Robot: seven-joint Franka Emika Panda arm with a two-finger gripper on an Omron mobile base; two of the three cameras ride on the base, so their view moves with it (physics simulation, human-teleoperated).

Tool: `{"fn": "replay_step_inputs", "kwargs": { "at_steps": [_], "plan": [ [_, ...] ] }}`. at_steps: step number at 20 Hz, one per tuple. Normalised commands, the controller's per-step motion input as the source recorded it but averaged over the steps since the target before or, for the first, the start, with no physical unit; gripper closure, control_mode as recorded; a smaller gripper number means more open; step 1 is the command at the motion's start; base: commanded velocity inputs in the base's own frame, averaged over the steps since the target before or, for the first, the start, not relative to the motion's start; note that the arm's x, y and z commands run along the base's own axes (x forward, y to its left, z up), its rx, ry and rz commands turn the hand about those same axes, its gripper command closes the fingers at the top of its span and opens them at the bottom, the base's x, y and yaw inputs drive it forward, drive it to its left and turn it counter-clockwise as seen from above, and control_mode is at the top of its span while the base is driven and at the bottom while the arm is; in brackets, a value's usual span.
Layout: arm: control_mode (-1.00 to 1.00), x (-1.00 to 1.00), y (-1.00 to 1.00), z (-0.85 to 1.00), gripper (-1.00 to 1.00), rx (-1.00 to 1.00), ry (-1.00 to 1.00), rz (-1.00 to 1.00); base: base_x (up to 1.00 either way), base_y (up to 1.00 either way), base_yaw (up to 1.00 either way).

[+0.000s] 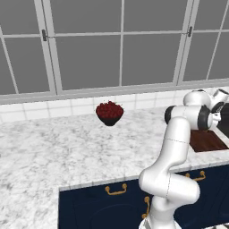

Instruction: Pick up the sponge from the counter and clean the cutting board by briefly scrubbing or pressing down on the cutting board. Once finished, release the sponge.

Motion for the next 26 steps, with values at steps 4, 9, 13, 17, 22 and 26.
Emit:
{"fn": "replay_step_inputs", "kwargs": {
  "at_steps": [4,9,13,17,22,26],
  "plan": [
    [-1.00,0.42,0.73,-0.19,1.00,-0.01,-0.01,-0.08,0.00,0.00,0.00],
    [-1.00,0.41,0.88,-0.27,1.00,-0.02,0.00,-0.06,0.00,0.00,0.00],
    [-1.00,0.07,0.84,-0.44,1.00,0.00,0.00,-0.02,0.00,0.00,0.00],
    [-1.00,0.00,0.73,-0.54,1.00,0.02,0.05,0.00,0.00,0.00,0.00],
    [-1.00,-0.22,0.32,-0.36,1.00,0.00,0.08,0.00,0.00,0.00,0.00],
    [-1.00,-0.78,0.09,-0.17,1.00,-0.05,0.12,0.00,0.00,0.00,0.00]
  ]
}}
